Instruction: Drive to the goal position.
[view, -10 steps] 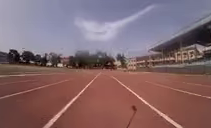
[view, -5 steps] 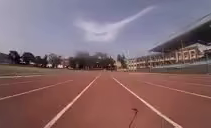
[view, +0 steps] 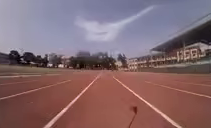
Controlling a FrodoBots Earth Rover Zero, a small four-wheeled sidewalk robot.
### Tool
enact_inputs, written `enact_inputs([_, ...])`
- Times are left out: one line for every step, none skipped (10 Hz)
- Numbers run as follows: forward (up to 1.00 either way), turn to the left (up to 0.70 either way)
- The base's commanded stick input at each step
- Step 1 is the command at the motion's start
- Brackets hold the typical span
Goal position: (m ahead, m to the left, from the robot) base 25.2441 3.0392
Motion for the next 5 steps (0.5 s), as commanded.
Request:
enact_inputs([0.7, 0.0])
enact_inputs([0.7, 0.0])
enact_inputs([0.7, 0.0])
enact_inputs([0.7, 0.0])
enact_inputs([0.7, 0.0])
